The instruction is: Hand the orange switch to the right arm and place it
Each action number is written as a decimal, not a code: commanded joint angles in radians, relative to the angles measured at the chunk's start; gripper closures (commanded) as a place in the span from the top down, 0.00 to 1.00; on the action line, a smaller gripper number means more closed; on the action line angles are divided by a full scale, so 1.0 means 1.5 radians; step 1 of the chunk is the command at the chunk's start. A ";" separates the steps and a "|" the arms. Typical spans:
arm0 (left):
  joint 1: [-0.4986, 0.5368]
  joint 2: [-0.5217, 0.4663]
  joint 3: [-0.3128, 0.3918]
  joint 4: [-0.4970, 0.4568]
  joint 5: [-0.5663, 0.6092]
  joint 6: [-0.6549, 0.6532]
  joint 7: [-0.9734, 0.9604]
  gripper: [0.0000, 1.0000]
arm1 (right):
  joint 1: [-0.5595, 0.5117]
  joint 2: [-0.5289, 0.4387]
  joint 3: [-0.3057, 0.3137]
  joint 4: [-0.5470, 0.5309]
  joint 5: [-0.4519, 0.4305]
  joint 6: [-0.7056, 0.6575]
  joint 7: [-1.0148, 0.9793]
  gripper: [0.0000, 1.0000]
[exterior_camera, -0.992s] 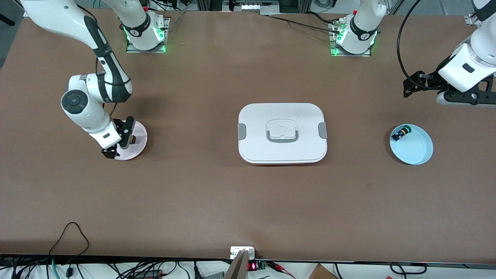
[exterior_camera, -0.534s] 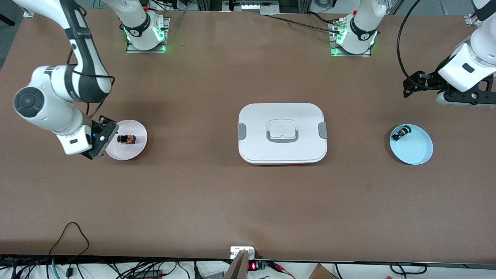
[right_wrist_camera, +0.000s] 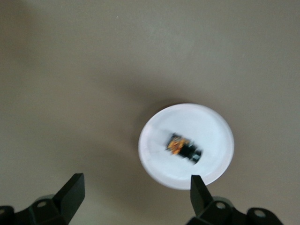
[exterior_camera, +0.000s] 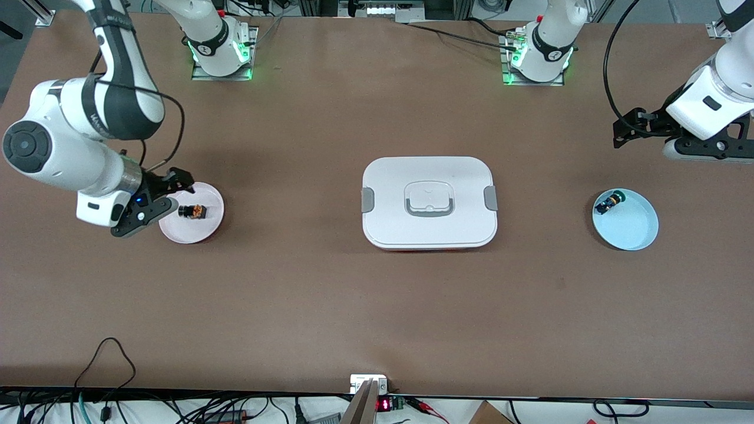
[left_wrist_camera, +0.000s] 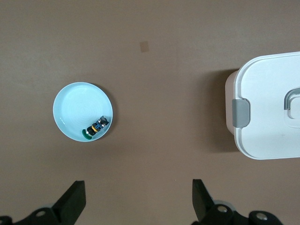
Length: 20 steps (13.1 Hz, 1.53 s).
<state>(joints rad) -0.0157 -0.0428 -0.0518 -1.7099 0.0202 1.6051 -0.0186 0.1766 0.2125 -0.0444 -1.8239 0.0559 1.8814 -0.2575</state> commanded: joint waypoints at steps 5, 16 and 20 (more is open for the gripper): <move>-0.002 0.002 0.004 0.009 -0.012 -0.007 0.006 1.00 | 0.016 -0.022 -0.005 0.160 -0.075 -0.157 0.198 1.00; -0.002 0.002 0.005 0.008 -0.012 -0.008 0.006 1.00 | -0.060 -0.113 -0.005 0.069 -0.078 -0.088 0.147 1.00; -0.002 0.002 0.005 0.008 -0.012 -0.012 0.006 1.00 | -0.060 -0.131 -0.004 0.051 -0.078 -0.094 0.151 1.00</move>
<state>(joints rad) -0.0157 -0.0423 -0.0510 -1.7099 0.0202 1.6028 -0.0186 0.0924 0.0636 -0.0604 -1.7113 -0.0590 1.7421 -0.0181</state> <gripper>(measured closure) 0.000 0.000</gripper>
